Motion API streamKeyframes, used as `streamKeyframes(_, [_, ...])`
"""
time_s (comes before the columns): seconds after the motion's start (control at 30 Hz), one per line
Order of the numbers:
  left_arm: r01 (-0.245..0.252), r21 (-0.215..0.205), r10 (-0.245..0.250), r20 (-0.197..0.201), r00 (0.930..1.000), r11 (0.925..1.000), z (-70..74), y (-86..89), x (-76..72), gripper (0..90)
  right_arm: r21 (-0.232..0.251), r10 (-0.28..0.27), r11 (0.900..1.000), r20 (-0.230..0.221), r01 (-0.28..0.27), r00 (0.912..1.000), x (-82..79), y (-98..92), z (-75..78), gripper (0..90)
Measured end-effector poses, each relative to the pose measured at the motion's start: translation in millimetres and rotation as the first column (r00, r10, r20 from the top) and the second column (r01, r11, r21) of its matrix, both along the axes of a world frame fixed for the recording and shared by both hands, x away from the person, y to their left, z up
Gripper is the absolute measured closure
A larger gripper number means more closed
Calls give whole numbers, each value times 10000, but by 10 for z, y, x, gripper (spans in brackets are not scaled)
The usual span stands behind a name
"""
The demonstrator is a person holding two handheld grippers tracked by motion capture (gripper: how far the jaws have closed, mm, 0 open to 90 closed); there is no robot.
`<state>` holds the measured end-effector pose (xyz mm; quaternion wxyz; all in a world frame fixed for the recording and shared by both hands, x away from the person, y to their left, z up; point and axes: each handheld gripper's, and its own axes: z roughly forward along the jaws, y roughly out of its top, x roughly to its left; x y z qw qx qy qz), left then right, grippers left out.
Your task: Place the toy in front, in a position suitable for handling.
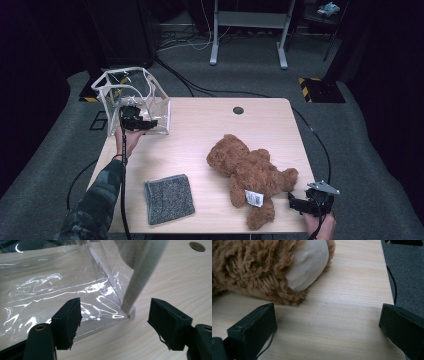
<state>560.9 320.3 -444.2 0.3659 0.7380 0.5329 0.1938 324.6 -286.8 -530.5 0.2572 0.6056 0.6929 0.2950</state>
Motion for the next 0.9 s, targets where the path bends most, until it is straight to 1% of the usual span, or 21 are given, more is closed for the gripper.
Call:
streamKeyframes(0.03, [188,315,-190,62,9998,9993,-4,-6,-57,242,-5,4,10000,-8,-4,10000,0,0,0,4])
streamKeyframes(0.07, [188,315,-190,62,9998,9993,-4,-6,-57,226,3,-29,10000,-42,29,10000,0,2,3,4])
streamKeyframes(0.2, [366,139,-366,9,9993,9992,-63,-43,-157,187,14,-145,9999,-148,145,9998,4,5,12,3])
streamKeyframes(0.23, [410,-149,-411,-111,9991,9990,-76,-45,-188,155,16,-187,9998,-255,188,9995,7,6,18,0])
streamKeyframes(0.33, [552,-11,-552,-2,9985,9985,-78,-66,-248,153,7,-155,9999,-287,155,9995,8,2,20,0])
streamKeyframes(0.37, [758,40,-757,-72,9971,9971,-77,-95,-297,148,18,-241,9997,-357,241,9991,-16,33,26,0])
streamKeyframes(0.43, [770,-69,-771,-163,9969,9970,-75,-108,-312,131,29,-181,9998,-366,182,9992,-25,48,30,0])
streamKeyframes(0.47, [883,-41,-883,-102,9960,9961,-60,-128,-340,131,-6,-137,9999,-395,137,9991,-33,53,34,1])
streamKeyframes(0.5, [914,-22,-914,34,9958,9958,-59,-139,-349,123,122,-241,9996,-585,249,9980,-50,72,56,1])
streamKeyframes(0.53, [1106,85,-1106,2,9939,9938,-34,-156,-376,114,157,-152,9997,-561,161,9983,-51,67,62,2])
streamKeyframes(0.57, [1354,99,-1353,-45,9908,9907,-18,-203,-407,84,404,-217,9989,-566,240,9982,-78,63,123,4])
streamKeyframes(0.6, [1354,99,-1353,-45,9908,9907,-18,-203,-407,75,518,-210,9984,-625,243,9978,-87,64,148,5])
streamKeyframes(0.63, [1630,217,-1631,8,9866,9864,0,-262,-446,66,657,-251,9974,-589,289,9979,-104,62,188,8])
streamKeyframes(0.67, [1630,217,-1631,8,9866,9864,0,-262,-446,64,657,-251,9974,-589,289,9979,-104,62,188,8])
streamKeyframes(0.7, [1729,285,-1732,84,9848,9845,3,-309,-468,59,664,-248,9974,-714,295,9971,-126,77,253,1])
streamKeyframes(0.73, [1831,462,-1831,-27,9831,9820,13,-334,-480,59,664,-248,9974,-714,295,9971,-126,77,253,1])
streamKeyframes(0.77, [1941,321,-1941,-23,9810,9805,13,-380,-494,46,641,-235,9976,-688,279,9974,-131,78,278,1])
streamKeyframes(0.8, [2097,377,-2096,-51,9778,9770,22,-404,-499,40,715,-340,9967,-716,392,9968,-152,88,325,0])
streamKeyframes(0.83, [2166,408,-2166,-53,9763,9754,29,-433,-507,35,670,-312,9971,-718,360,9969,-155,87,356,0])
streamKeyframes(0.87, [2325,356,-2325,-38,9726,9719,40,-481,-520,19,600,-501,9968,-608,538,9969,-183,115,434,0])
streamKeyframes(0.9, [2409,327,-2407,-111,9705,9700,48,-511,-529,16,479,-447,9977,-590,475,9973,-191,116,463,0])
